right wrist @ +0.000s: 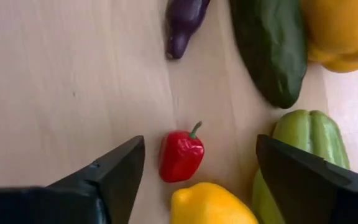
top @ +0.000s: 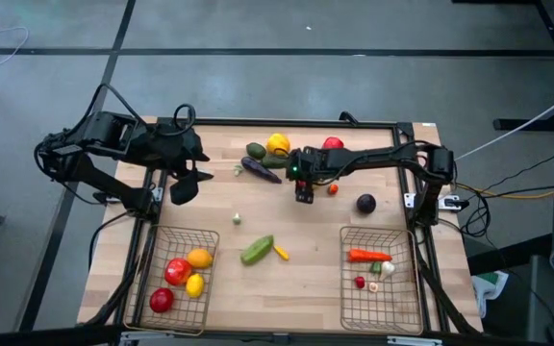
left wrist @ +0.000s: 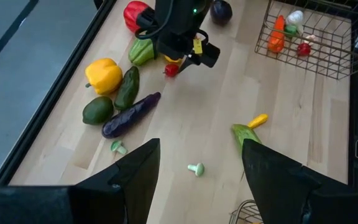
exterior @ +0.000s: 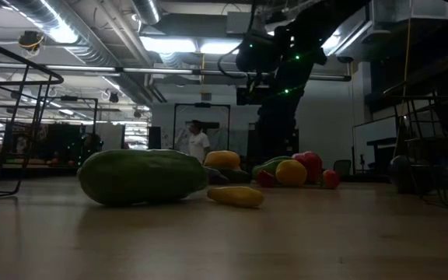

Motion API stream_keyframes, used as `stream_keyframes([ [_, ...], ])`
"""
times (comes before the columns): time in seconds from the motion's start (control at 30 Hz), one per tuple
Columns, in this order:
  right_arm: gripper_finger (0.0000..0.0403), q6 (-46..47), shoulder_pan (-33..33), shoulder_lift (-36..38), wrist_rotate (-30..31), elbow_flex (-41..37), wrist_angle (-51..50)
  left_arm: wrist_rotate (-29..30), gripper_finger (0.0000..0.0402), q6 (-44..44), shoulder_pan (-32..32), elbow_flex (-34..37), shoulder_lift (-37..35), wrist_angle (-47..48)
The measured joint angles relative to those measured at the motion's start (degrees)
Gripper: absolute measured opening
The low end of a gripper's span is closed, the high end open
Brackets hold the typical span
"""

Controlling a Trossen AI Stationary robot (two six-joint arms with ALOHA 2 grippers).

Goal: Sort produce into baskets
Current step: Put the small red chilli pepper into the right wire basket

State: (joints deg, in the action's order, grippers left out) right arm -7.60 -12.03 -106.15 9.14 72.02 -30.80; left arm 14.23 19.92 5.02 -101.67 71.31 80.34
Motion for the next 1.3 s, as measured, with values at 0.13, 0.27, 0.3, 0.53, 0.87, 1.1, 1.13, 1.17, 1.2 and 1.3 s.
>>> stream_keyframes([
  [0.13,0.0281,-0.01,-0.02,0.00,0.33,-1.39,2.18,0.00,0.0224,0.00,0.00,0.00,0.00,0.00],
  [0.27,0.0274,0.00,-0.02,0.00,0.33,-2.88,4.29,-0.01,0.0224,0.00,0.00,0.00,0.00,0.00],
  [0.3,0.0273,-0.01,-0.01,0.00,0.35,-3.13,4.27,0.00,0.0224,0.00,-0.02,0.00,0.00,0.00],
  [0.53,0.0273,0.00,0.00,-2.88,0.74,-3.40,5.18,-0.02,0.0224,0.01,-0.01,0.00,0.00,0.00],
  [0.87,0.0272,-0.15,0.00,-4.61,0.75,-3.36,5.57,-0.02,0.0224,-0.74,0.00,0.00,0.00,0.02],
  [1.1,0.0223,-0.19,0.02,-4.70,0.35,-3.36,5.66,-0.02,0.0224,-0.76,0.00,0.00,0.00,0.00],
  [1.13,0.0214,-0.19,0.02,-4.70,0.35,-3.36,5.66,-0.02,0.0224,-0.79,-0.02,0.00,0.00,0.02],
  [1.17,0.0204,-0.19,0.02,-4.70,0.34,-3.36,5.66,-0.02,0.0224,-0.79,-0.02,0.00,0.00,0.01],
  [1.2,0.0194,-0.19,0.04,-4.70,0.26,-3.36,5.66,-0.02,0.0224,-0.79,0.00,0.00,0.00,0.00],
  [1.3,0.0167,-0.19,0.06,-4.72,-0.71,-3.36,5.65,-0.02,0.0224,-0.79,-0.01,0.00,0.00,0.00],
])
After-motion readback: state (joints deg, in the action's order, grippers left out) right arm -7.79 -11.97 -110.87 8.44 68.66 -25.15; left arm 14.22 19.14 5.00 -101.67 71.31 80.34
